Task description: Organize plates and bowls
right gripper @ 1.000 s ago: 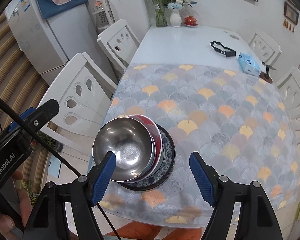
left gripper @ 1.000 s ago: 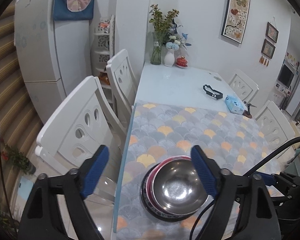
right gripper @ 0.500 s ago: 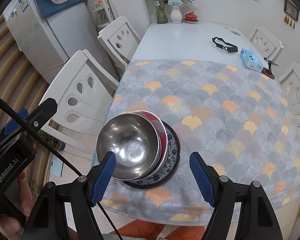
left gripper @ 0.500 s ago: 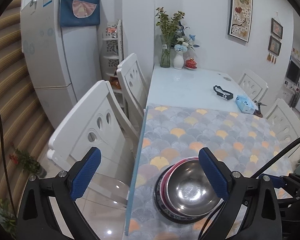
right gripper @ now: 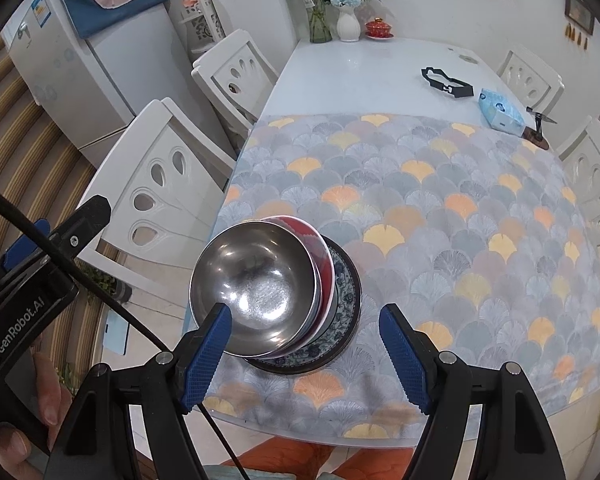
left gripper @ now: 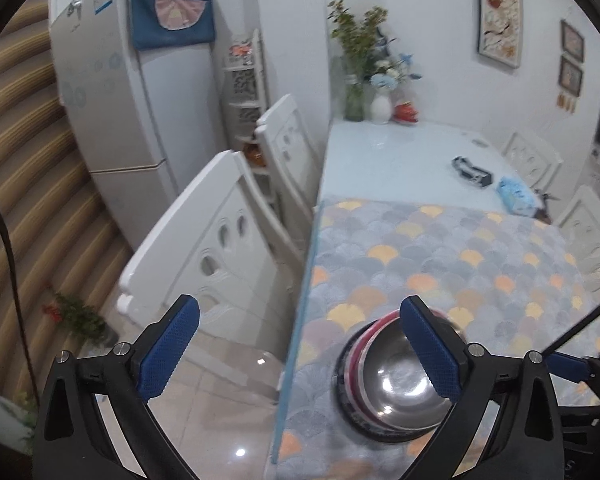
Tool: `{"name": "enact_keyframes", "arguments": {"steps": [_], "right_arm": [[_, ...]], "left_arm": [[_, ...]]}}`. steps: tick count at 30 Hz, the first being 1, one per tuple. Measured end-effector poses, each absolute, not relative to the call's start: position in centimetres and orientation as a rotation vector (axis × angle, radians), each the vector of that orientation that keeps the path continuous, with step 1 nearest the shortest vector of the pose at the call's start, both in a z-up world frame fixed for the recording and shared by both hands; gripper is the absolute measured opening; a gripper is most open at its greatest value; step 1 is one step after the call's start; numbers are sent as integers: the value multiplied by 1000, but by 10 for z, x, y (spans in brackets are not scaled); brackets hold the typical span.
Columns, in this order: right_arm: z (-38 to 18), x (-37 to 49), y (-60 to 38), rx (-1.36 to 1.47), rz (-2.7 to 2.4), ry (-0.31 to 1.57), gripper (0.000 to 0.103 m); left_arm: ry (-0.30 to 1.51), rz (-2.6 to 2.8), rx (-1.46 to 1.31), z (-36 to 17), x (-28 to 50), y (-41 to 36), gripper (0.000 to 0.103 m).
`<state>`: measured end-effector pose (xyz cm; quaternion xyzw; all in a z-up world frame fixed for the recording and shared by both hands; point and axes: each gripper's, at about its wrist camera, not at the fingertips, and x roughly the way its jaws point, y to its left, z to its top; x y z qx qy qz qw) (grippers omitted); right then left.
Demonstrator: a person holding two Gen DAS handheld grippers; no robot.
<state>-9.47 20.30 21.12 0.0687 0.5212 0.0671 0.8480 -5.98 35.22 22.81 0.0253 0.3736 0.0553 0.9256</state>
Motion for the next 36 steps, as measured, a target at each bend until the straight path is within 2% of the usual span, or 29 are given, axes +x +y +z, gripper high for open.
{"name": "enact_keyframes", "arguments": {"steps": [36], "right_arm": [[204,-87,203,137,144,1121,74]], "left_arm": [[794,65,83,223,-48,341,101]]}}
